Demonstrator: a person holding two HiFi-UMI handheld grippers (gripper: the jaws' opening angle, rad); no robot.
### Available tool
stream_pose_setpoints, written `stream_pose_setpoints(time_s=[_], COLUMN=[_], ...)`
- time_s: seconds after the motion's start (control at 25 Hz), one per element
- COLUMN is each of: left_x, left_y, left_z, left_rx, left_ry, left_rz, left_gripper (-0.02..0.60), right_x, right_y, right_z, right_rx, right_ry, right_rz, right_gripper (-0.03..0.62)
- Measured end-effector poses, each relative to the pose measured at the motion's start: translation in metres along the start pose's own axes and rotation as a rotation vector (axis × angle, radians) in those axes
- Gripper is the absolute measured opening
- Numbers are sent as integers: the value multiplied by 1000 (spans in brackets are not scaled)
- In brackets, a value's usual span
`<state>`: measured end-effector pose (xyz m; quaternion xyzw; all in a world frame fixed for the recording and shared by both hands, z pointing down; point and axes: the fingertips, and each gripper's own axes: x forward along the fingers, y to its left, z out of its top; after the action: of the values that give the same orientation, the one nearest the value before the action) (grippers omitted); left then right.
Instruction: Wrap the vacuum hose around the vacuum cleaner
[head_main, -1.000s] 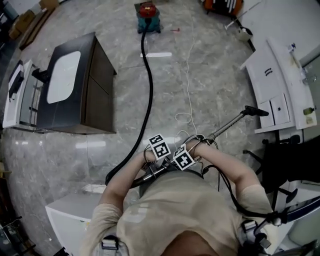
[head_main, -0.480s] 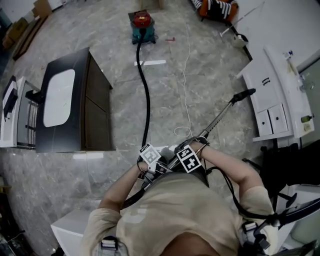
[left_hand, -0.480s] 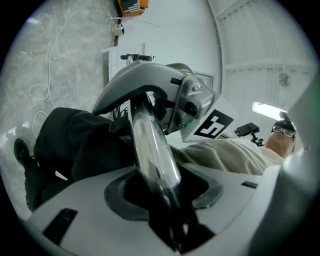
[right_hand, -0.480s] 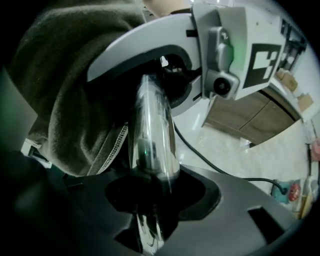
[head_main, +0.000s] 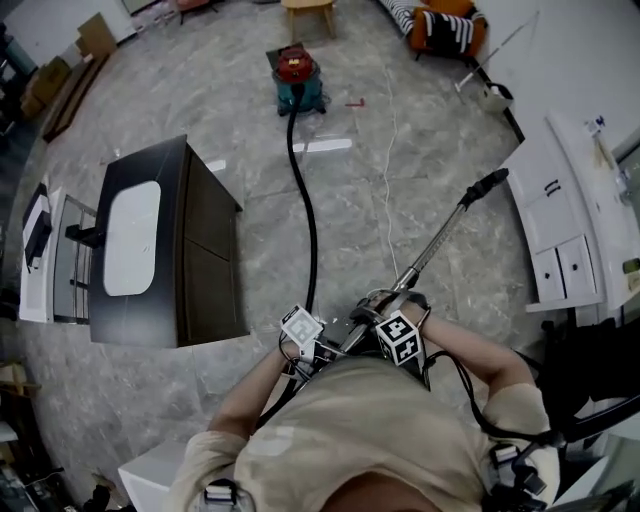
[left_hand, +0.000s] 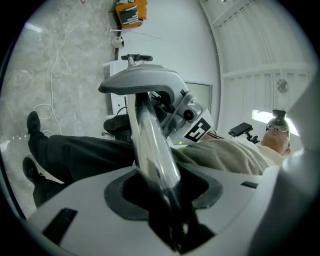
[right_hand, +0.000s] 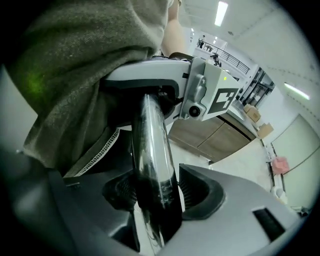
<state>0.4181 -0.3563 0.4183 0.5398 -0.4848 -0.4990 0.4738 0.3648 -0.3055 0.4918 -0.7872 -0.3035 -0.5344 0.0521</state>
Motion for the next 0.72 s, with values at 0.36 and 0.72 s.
stream_pose_setpoints(time_s=[0.36,0.72], left_x=[-29,-70], left_y=[13,7], left_z=[90,167], left_rx=[-192,-223], left_ry=[-129,-412], left_rz=[9,-36], left_gripper=[198,225], right_x=[23,-32], right_y=[-41,-154], right_z=[-63,-181], right_rx=[2,399], right_ry=[-70,-131], right_rz=[220,-16], right_gripper=[358,360])
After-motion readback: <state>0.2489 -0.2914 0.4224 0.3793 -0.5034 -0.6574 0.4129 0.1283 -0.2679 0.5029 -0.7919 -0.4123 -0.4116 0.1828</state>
